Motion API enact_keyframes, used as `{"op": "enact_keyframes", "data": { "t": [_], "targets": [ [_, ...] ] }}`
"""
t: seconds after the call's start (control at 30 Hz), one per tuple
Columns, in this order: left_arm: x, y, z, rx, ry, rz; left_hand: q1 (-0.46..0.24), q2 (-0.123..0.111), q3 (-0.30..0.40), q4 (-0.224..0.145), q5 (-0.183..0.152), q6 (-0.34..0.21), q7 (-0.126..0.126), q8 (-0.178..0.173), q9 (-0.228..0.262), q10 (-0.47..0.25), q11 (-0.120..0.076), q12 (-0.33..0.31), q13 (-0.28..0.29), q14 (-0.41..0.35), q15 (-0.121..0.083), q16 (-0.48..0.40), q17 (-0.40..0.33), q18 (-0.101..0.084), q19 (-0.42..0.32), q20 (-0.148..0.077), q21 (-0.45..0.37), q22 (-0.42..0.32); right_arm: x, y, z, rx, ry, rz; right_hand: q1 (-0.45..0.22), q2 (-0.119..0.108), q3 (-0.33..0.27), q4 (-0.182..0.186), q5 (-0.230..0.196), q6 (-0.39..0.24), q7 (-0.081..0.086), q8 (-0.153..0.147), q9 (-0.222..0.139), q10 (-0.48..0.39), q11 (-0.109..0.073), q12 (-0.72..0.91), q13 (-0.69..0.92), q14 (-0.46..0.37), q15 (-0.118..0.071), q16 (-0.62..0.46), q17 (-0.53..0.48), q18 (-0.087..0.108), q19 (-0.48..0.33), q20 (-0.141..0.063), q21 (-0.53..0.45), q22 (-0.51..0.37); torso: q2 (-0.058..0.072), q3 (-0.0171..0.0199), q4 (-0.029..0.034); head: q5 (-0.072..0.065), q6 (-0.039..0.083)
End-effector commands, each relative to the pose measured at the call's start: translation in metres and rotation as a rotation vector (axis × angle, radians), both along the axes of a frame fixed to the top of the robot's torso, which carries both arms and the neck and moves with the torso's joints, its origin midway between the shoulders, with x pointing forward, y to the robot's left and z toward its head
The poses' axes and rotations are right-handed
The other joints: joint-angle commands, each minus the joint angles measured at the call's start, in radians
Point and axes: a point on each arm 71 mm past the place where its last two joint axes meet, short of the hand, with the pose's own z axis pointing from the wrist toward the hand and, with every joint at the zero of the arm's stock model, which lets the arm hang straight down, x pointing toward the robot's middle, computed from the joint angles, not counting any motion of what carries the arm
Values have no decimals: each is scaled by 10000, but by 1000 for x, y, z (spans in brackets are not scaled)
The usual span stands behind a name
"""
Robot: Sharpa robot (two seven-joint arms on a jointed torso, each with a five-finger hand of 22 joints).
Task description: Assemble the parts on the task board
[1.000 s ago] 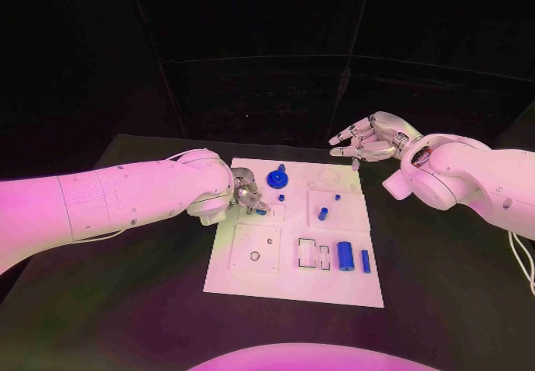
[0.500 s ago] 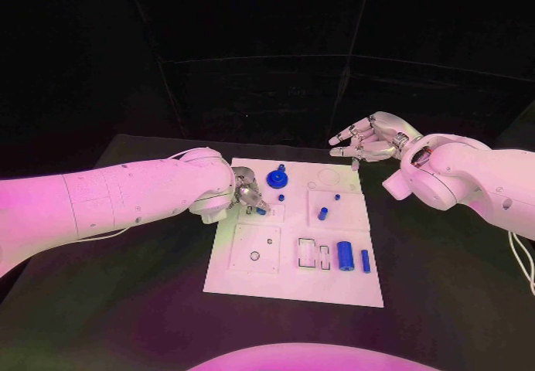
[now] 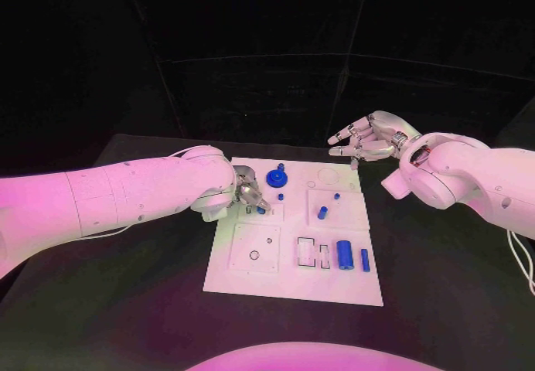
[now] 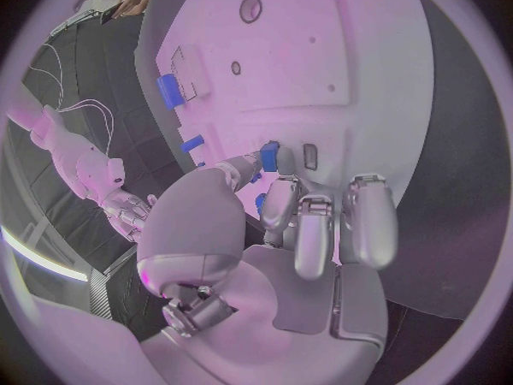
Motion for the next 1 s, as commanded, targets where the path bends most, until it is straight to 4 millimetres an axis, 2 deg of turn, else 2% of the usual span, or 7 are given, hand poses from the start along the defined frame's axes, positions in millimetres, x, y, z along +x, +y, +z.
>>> {"op": "enact_keyframes", "data": {
  "t": [0.03, 0.3, 0.63, 1.0],
  "targets": [
    [-2, -1, -4, 183, 210, -143, -78, 24, -137, 25, -36, 92, -21, 30, 12, 85, 3, 50, 20, 1032, -82, 31, 2634, -88, 51, -14, 25, 174, 0, 0, 2, 11, -66, -2, -88, 14, -10, 50, 24, -51, -15, 36, -7, -78, -14, -42, -2, 203, 48, -11, 9, 50, 16, 48, -58, -10, 1, -3, 10, -1, 8],
    [-1, -1, -4, 198, 190, -106, -293, 169, -494, 318, -30, 190, -51, 61, 10, 134, -23, 91, 61, 1032, -106, 31, 2634, -99, 90, -42, 39, 225, 0, 0, 2, 10, -63, -6, -88, 14, -10, 50, 24, -51, -15, 36, -7, -78, -14, -42, -2, 203, 48, -11, 9, 50, 16, 48, -58, -10, -3, -1, 10, -2, -2],
    [1, -1, -4, 224, 192, -88, -561, 209, -944, 649, -33, 292, -79, 119, 26, 164, -44, 103, 69, 1032, -125, 31, 2634, -104, 114, -62, 38, 256, 0, 0, 2, 8, -57, -9, -100, 14, -12, 61, 27, -52, -14, 39, -6, -72, -13, -30, 6, 206, 48, -3, 22, 50, 17, 49, -60, -11, 1, -1, 14, -17, 1],
    [3, 0, -4, 285, 199, -28, -1025, 106, -2310, 1300, -76, 360, -91, 168, 38, 180, -50, 99, 62, 1032, -135, 31, 2634, -109, 132, -75, 16, 290, -1, 0, 2, 9, -59, -15, -136, 8, -23, 88, 27, -56, -14, 46, -4, -77, -11, -38, -6, 202, 50, -20, 6, 50, 17, 51, -65, -12, -5, -3, 12, -26, 1]
  ]
}}
